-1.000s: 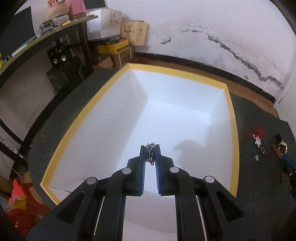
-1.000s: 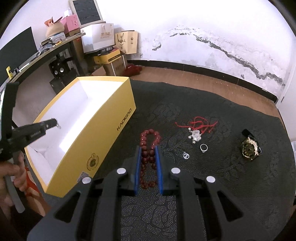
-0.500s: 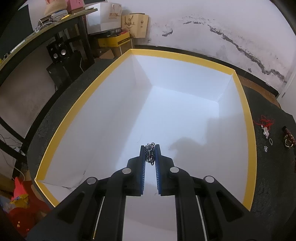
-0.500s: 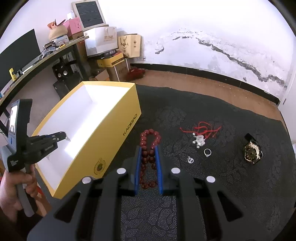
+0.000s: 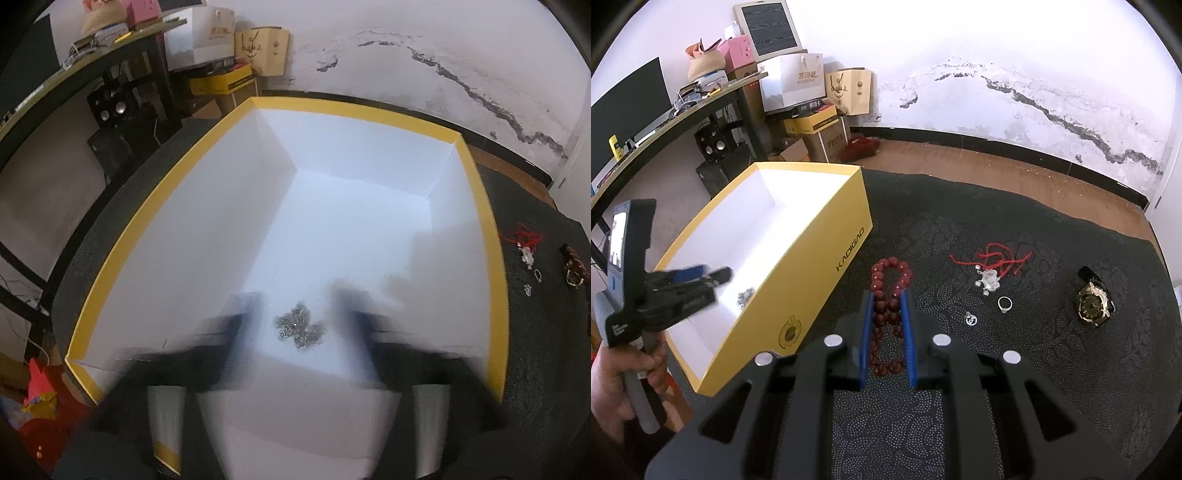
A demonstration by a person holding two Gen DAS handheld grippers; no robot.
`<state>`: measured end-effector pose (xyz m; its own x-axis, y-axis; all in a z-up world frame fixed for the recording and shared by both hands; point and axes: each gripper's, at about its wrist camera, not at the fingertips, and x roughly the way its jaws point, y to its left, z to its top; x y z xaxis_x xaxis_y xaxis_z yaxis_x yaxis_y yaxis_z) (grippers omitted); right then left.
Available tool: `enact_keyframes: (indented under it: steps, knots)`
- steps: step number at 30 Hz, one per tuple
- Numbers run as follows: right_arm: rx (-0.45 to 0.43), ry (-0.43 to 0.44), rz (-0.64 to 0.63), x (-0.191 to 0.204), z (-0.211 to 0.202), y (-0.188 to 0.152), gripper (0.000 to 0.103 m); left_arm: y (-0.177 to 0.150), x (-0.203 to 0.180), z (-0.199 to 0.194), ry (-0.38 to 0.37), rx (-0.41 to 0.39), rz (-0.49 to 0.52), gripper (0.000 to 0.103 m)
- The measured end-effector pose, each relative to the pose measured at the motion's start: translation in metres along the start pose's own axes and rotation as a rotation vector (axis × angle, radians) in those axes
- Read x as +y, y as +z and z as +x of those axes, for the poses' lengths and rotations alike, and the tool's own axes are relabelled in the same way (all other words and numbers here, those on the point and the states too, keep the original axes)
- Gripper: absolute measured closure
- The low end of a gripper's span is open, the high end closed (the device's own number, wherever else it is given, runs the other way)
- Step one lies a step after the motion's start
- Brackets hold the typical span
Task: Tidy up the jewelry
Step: 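Carry the silver chain into the yellow box and open the left gripper, then carry the red bead bracelet into the yellow box and open the right gripper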
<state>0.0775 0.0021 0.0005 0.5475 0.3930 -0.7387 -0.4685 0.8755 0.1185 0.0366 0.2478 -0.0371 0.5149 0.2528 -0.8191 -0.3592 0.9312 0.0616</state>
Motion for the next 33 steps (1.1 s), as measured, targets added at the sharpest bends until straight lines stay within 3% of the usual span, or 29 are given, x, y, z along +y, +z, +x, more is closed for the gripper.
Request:
enact_keyframes:
  steps: [4, 8, 17, 21, 25, 33]
  knots:
    - [0.001, -0.003, -0.007, 0.002, 0.001, -0.001, 0.088, 0.001, -0.008, -0.021, 0.031, -0.099, 0.064, 0.007]
    - [0.008, -0.004, -0.022, 0.007, 0.002, -0.002, 0.088, 0.0, -0.002, -0.025, -0.017, -0.082, 0.042, 0.007]
    - [0.012, 0.015, -0.077, 0.051, 0.003, 0.016, 0.088, -0.002, 0.019, -0.051, -0.006, -0.136, 0.007, 0.007]
    - [0.017, 0.064, -0.11, 0.092, 0.01, 0.037, 0.088, 0.001, 0.057, -0.063, 0.014, -0.181, -0.083, 0.007]
    - [0.06, 0.131, -0.123, 0.137, 0.035, 0.057, 0.088, -0.003, 0.103, -0.061, 0.03, -0.17, -0.205, 0.007]
    - [0.251, 0.133, -0.095, 0.186, 0.118, 0.067, 0.088, -0.016, 0.16, -0.059, 0.068, -0.185, -0.297, 0.007]
